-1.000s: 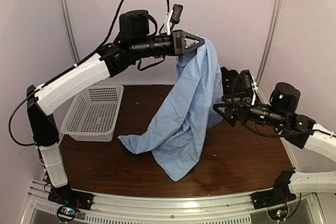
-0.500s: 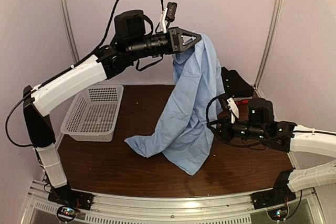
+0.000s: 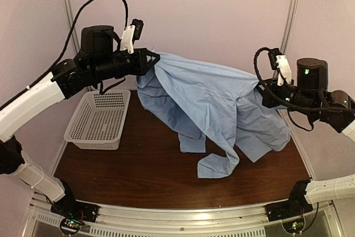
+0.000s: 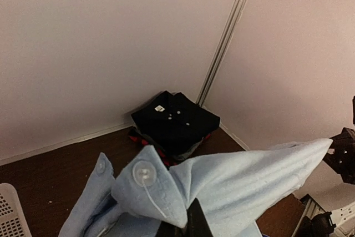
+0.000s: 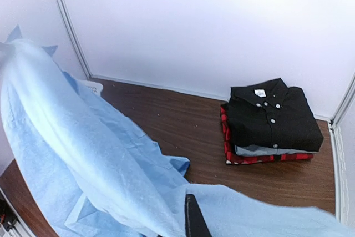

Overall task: Fold and stack the long sleeve shirts
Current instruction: Place the crumpled shirt at the center of the board.

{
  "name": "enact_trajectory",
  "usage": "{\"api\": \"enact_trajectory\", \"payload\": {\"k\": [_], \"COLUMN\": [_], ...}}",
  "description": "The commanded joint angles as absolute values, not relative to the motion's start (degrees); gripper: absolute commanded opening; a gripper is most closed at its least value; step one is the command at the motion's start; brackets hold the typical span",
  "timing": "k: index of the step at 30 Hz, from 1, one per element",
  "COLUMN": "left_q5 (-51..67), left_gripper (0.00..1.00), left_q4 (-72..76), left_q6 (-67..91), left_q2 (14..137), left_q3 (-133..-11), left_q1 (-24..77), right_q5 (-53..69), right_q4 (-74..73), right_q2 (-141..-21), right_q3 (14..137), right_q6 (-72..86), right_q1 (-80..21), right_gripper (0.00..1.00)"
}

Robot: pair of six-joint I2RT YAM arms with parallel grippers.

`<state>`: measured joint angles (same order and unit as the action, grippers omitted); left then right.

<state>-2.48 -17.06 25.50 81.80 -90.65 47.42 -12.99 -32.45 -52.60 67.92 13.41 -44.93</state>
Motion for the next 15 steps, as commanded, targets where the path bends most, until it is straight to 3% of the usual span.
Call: {"api": "enact_trajectory", "payload": {"k": [1,8,15], "left_q5": [-11.1,-10.5,-10.0], "left_gripper": [0.00,0.00,0.02], "left_q4": [-23.4,-18.8,-15.8], "left_q6": [22.1,22.3,20.7], "left_q2": [82.7,92.5,107.2], "left_q3": [-86.7,-76.9,-82.7], "left_q1": [44.9,42.3,37.3], "right_q5": [-18.7,-14.4,-13.0], "right_q4": [-41.7,-38.9,-34.1], "right_q2": [-59.4,-69.4,-79.1], "right_q3": [66.4,61.2,60.3], "right_q6": [14.1,16.2,17.2], "right_q1": [-44.6,-44.5,-43.1], "right_gripper": [0.00,0.00,0.03]}}
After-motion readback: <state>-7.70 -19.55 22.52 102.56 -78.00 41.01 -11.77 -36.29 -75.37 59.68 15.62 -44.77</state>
